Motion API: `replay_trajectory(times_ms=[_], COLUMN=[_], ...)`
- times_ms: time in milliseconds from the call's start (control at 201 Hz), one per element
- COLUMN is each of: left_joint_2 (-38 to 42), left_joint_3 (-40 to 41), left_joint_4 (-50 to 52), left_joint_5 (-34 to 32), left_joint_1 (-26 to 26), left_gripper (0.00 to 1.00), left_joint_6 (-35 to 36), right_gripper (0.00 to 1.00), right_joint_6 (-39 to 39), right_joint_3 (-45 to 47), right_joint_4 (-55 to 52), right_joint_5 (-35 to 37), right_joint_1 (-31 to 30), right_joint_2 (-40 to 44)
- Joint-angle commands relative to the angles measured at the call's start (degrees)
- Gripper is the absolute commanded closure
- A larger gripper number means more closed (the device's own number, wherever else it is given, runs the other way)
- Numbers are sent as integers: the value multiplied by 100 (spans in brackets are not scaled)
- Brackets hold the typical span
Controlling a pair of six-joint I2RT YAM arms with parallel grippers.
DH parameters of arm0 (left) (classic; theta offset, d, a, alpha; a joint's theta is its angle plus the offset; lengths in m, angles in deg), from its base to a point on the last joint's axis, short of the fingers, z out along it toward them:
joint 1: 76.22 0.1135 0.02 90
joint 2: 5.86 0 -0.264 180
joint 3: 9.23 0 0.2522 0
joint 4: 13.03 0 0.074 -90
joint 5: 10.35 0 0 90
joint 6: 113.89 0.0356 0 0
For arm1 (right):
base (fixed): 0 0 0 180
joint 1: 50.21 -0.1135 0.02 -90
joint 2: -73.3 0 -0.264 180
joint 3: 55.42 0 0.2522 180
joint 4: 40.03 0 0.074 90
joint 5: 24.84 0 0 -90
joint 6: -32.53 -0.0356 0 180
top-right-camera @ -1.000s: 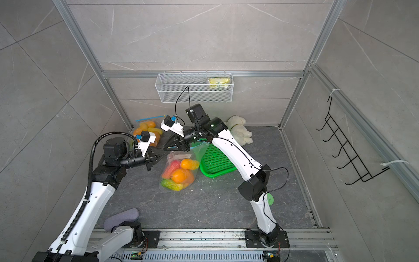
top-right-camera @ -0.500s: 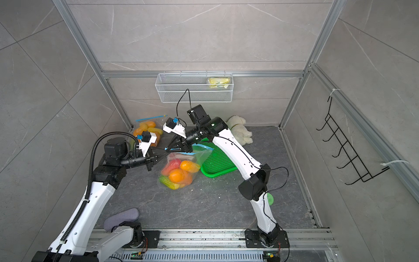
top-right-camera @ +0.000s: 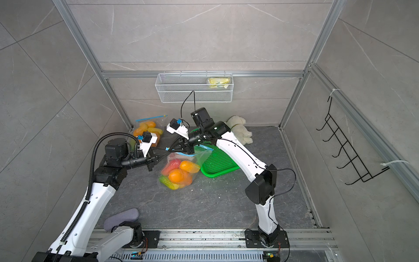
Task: Place the mango in a zip-top bag and seal the zipper
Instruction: Zip the zipper on the zipper food storage bag.
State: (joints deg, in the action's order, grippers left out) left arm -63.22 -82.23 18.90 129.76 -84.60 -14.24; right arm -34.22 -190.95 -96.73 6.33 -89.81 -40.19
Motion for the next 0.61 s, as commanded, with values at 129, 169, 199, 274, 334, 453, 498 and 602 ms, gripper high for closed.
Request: replay_trajectory(times_ms=[129, 169, 199, 274, 334, 453, 498, 602], left_joint_2=[255, 245, 242, 220, 216, 217, 232, 246], left_joint_3=[27, 42, 48, 66, 33, -43, -43, -43], left_joint_4=[-929, -964, -995, -1042, -1036, -981, -994, -1008], left_joint_5=[-856, -926, -969, -1084, -1275, -1736, -1934, -2339], left_joint_1=[100, 102, 109, 109, 126, 218, 263, 327], left_gripper=[100, 100, 100, 100, 100, 100, 100, 100], left_joint_6=[-577, -616, -670, -732, -804, -990, -1104, -1279], right_gripper=[96, 96, 96, 96, 96, 96, 96, 96], right_joint_6=[-435, -434, -431, -385, -377, -509, -658, -1011], right_joint_3=[1074, 1158, 1239, 1366, 1511, 2034, 2344, 2994], right_joint_4=[489, 482, 520, 475, 451, 564, 787, 1244], right_joint_5=[321, 319, 334, 456, 548, 908, 1035, 1329], right_joint_1=[475, 520, 547, 605, 682, 958, 1092, 1425], right_joint_2=[693, 743, 794, 883, 962, 1205, 1355, 1687])
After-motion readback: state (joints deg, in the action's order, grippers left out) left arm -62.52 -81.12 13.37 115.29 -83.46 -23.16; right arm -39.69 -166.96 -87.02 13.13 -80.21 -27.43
